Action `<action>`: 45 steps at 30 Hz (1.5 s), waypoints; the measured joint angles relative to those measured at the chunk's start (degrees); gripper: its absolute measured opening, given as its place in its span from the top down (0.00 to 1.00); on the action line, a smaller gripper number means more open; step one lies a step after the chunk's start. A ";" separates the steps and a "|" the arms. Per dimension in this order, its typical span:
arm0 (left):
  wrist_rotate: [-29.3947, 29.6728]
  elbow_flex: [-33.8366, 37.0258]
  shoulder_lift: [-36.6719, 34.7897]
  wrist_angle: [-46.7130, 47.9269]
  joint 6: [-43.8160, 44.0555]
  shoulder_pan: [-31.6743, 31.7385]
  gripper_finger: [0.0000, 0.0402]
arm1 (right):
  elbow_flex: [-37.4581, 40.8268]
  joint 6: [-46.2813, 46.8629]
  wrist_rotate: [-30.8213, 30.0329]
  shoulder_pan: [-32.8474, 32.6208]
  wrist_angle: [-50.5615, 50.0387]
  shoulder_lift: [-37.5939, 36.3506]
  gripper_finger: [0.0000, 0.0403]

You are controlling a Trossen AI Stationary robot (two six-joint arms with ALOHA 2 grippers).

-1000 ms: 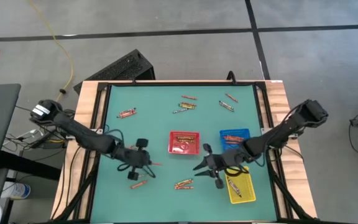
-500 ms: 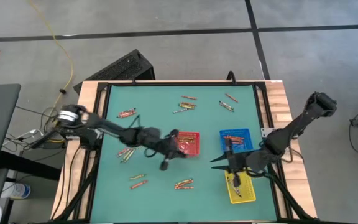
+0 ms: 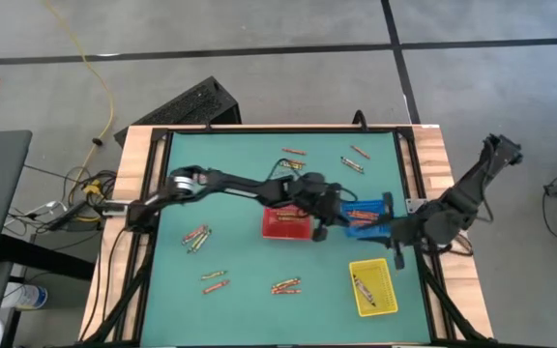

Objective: Sort crayons
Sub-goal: Put the orange crayon into the blue basket

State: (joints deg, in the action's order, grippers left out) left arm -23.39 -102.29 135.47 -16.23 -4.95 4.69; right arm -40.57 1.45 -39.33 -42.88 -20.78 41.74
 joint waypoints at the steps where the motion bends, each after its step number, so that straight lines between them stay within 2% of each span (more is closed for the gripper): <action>1: -0.46 -2.69 1.49 0.98 0.07 0.18 0.99 | 0.95 0.08 -0.13 0.01 -0.01 -1.52 0.76; 4: -0.97 -9.96 5.64 3.40 0.56 0.64 0.99 | 3.16 0.83 -0.27 0.25 -0.15 -5.83 0.76; 8: -0.84 -15.54 9.15 5.95 2.04 1.07 0.99 | 5.00 1.03 -1.35 0.27 -0.01 -10.25 0.76; 11: 1.25 -16.05 9.27 6.19 3.33 1.09 0.97 | 5.19 0.17 -1.71 0.27 -0.05 -12.72 0.76; 13: 4.41 -16.05 9.15 6.87 4.46 1.04 0.94 | 5.19 -0.46 -1.77 0.27 0.09 -14.03 0.76; 15: 4.75 -15.99 9.15 7.53 5.53 1.19 0.89 | 5.19 -1.60 -1.79 0.27 0.15 -15.20 0.76; 20: 2.56 -16.01 9.01 8.27 7.73 1.52 0.75 | 5.17 -4.01 -3.43 0.34 0.35 -16.26 0.76; 23: -0.54 -15.94 8.06 12.78 8.30 1.61 0.69 | 5.17 -5.81 -4.76 0.88 0.68 -16.81 0.76; 26: -1.47 -15.90 4.99 19.33 9.20 2.00 0.67 | 5.13 -7.46 -4.75 2.46 2.42 -16.91 0.76; 30: 1.90 -16.10 -1.15 30.01 7.51 1.73 0.67 | 5.12 -8.09 -4.54 4.83 3.60 -16.90 0.76; 35: 10.97 -15.89 -5.78 47.62 4.00 -2.12 0.70 | 5.12 -7.26 -4.28 6.71 2.99 -16.85 0.76; 40: 19.07 -15.81 -10.74 64.35 4.16 -6.37 0.72 | 5.08 -4.05 -2.59 7.05 1.61 -16.49 0.76; 42: 21.01 -13.82 -12.06 68.11 5.62 -8.39 0.73 | 5.08 -2.46 0.25 7.05 0.92 -16.02 0.76; 45: 21.45 -8.76 -14.24 68.68 8.75 -12.31 0.75 | 5.63 -0.92 2.74 7.02 0.71 -14.42 0.76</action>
State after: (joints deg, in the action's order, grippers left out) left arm -1.95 -111.05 121.23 52.45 3.80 -7.62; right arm -34.94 0.53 -36.59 -35.86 -20.06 27.32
